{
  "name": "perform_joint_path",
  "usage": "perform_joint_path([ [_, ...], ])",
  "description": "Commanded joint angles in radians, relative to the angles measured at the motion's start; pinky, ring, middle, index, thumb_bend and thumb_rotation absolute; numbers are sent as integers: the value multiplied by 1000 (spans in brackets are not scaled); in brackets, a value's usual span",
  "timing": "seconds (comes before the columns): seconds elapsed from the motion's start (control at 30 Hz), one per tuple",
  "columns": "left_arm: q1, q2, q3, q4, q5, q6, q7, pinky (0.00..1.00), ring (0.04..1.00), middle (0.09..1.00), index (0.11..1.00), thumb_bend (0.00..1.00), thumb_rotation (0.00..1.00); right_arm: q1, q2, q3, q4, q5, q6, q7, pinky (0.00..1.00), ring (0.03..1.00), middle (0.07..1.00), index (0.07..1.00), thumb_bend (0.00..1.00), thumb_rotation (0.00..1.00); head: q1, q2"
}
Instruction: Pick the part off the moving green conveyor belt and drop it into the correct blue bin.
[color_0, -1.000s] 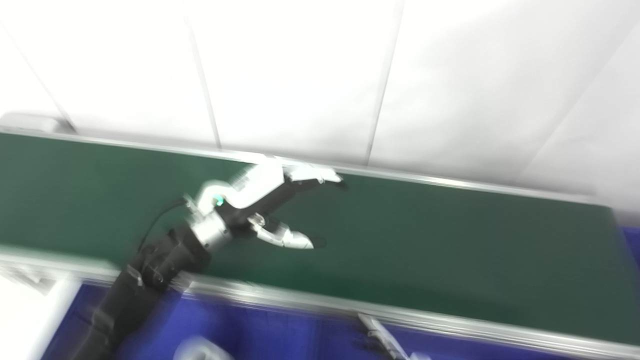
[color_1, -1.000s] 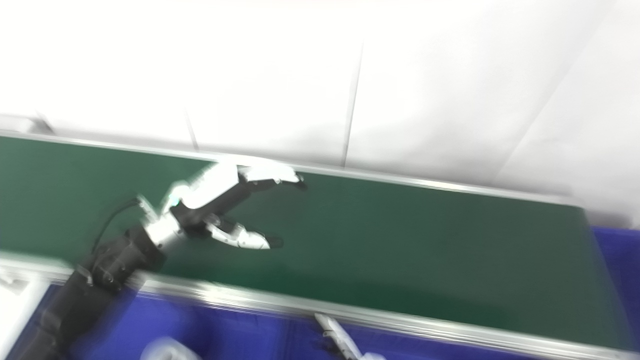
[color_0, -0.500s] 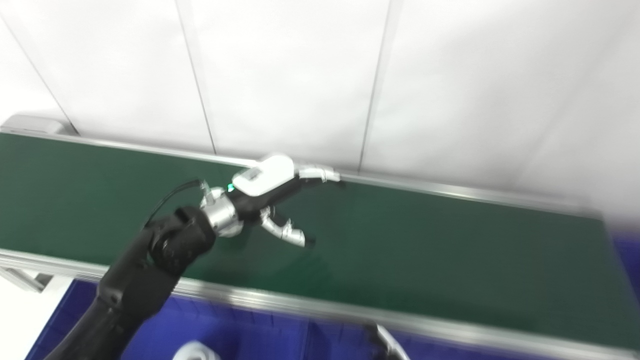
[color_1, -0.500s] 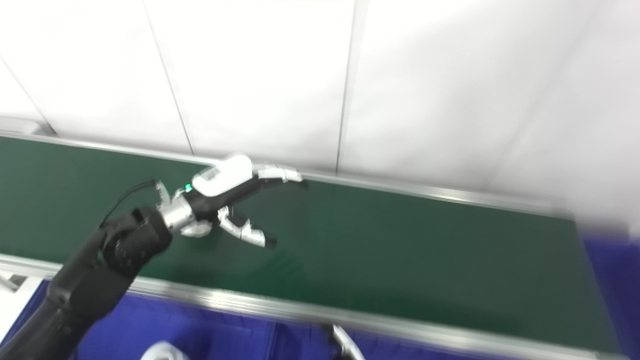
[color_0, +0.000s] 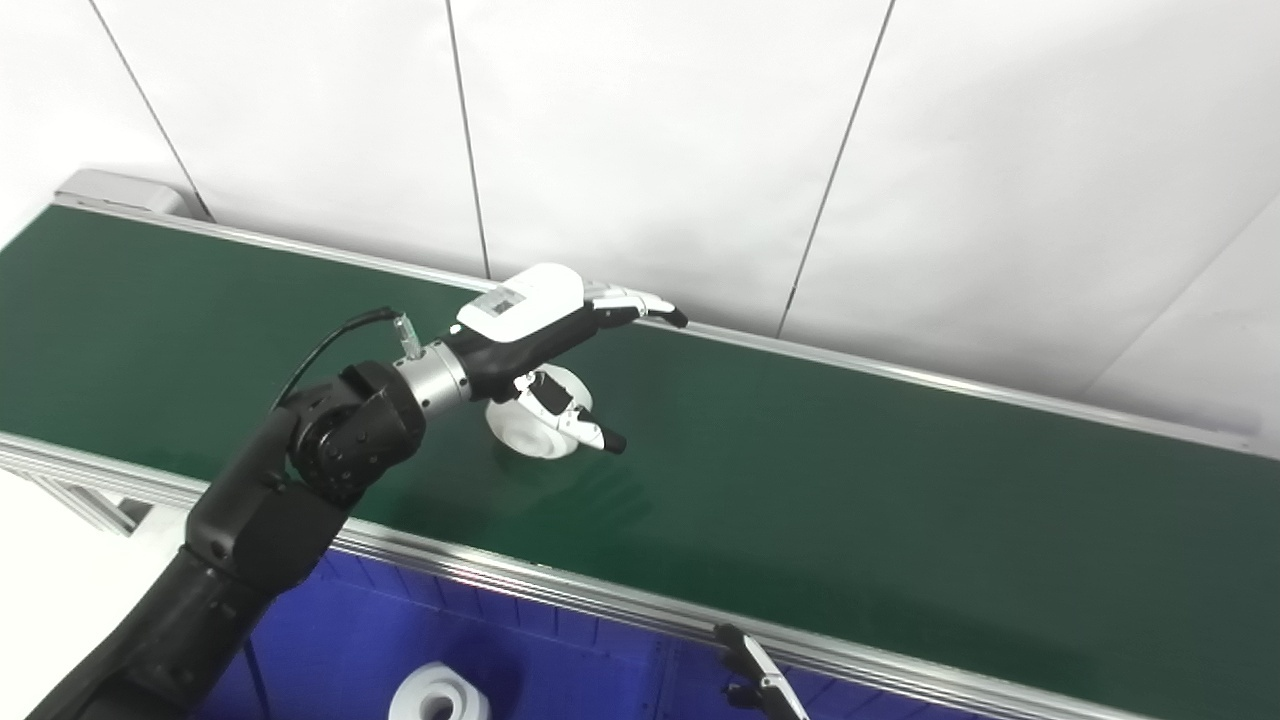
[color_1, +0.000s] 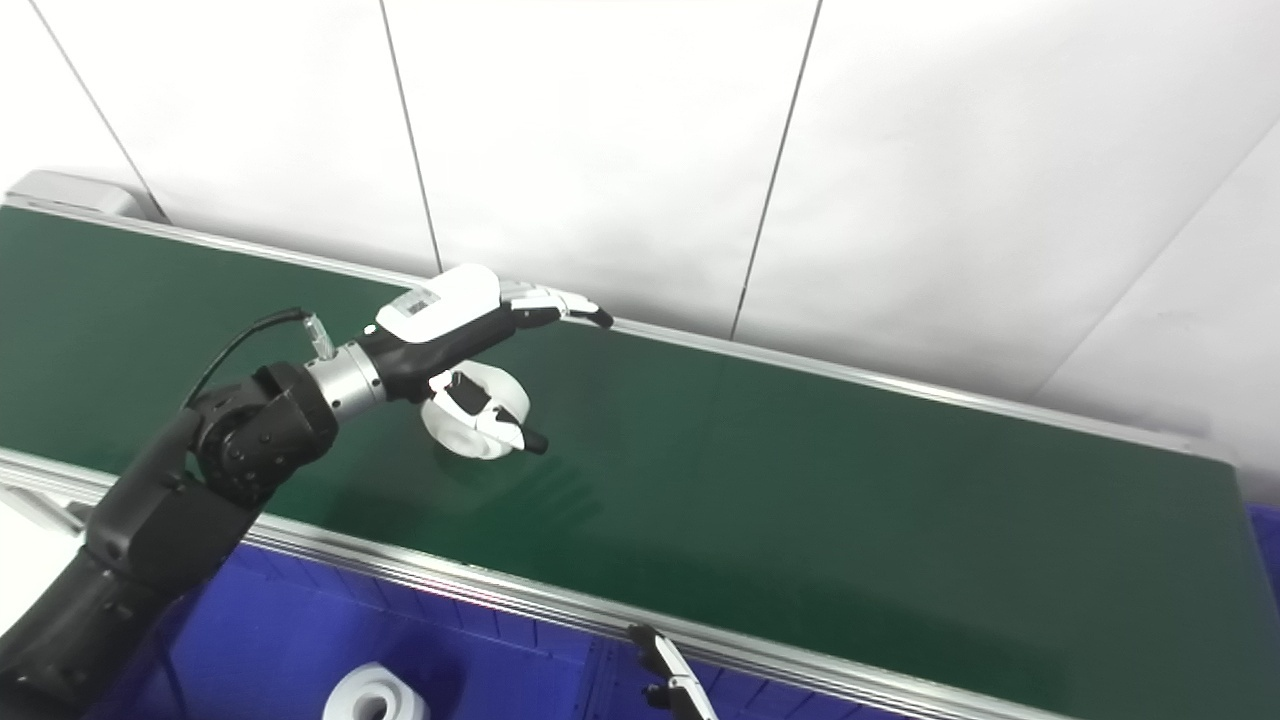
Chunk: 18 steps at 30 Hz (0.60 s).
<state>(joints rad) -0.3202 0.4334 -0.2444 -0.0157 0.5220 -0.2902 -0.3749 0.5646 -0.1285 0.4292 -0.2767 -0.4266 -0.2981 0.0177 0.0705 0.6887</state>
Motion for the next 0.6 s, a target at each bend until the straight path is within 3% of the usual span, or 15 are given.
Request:
perform_joint_path([
  [0.0,-30,3,5,-27,-19,-7,10,831,857,874,851,802,263,8,-4,-1,-30,15,-41,0,817,893,939,920,280,653,1,1],
  [0.4,-39,16,8,-6,-44,15,-13,847,862,886,862,821,271,10,-8,2,-41,19,-31,4,815,892,938,919,276,631,0,12],
  [0.57,-45,22,-5,29,-81,57,-64,843,887,912,881,872,288,10,-3,3,-41,22,-32,3,813,890,936,916,280,629,-3,14],
])
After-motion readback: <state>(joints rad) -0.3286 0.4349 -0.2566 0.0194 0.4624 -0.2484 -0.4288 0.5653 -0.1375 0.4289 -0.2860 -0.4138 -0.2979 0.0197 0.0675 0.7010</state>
